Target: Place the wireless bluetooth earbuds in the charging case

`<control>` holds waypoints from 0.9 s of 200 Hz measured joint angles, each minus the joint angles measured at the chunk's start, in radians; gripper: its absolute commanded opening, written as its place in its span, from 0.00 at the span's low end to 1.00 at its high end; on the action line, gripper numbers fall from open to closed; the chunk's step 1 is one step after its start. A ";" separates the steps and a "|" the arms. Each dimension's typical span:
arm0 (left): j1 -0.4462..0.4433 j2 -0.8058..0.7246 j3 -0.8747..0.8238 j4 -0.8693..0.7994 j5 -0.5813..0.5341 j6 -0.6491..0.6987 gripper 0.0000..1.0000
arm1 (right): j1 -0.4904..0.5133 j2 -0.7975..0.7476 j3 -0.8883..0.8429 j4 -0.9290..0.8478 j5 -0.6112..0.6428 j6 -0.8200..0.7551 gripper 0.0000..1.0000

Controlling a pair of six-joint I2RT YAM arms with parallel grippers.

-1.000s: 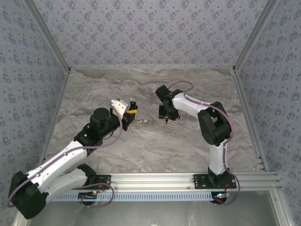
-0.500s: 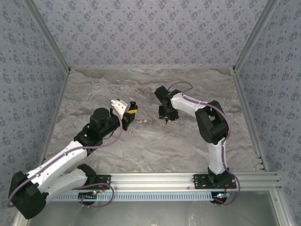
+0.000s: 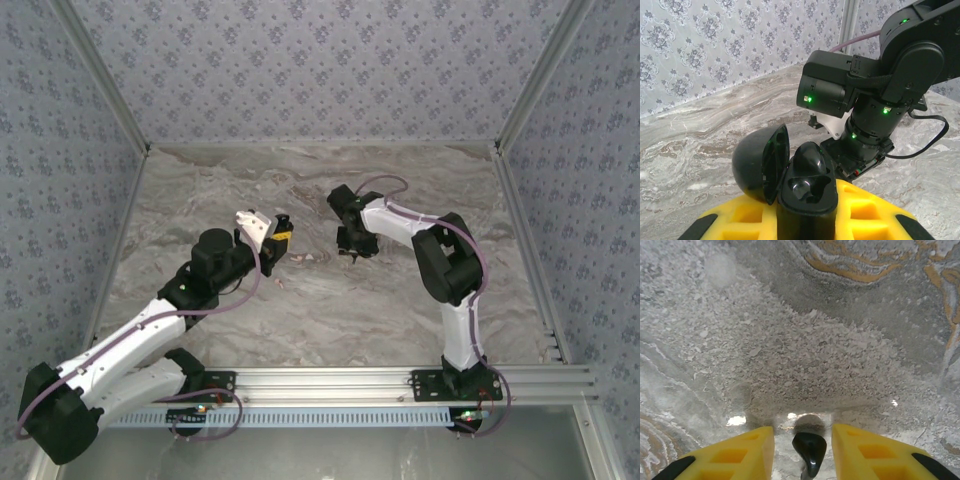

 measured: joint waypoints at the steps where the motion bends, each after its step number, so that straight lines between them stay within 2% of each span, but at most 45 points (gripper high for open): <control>1: 0.000 0.000 0.000 0.000 0.000 0.000 0.12 | 0.000 0.001 0.000 0.000 0.000 0.000 0.36; 103: 0.000 0.000 -0.002 0.000 0.000 0.000 0.12 | 0.003 0.013 0.010 -0.010 0.009 0.000 0.27; 117: 0.000 0.000 -0.003 0.000 0.000 0.000 0.12 | 0.003 0.013 0.010 -0.011 0.011 0.000 0.22; 180: 0.000 0.000 -0.003 0.000 0.000 0.000 0.12 | 0.006 0.012 0.010 -0.011 0.021 0.000 0.19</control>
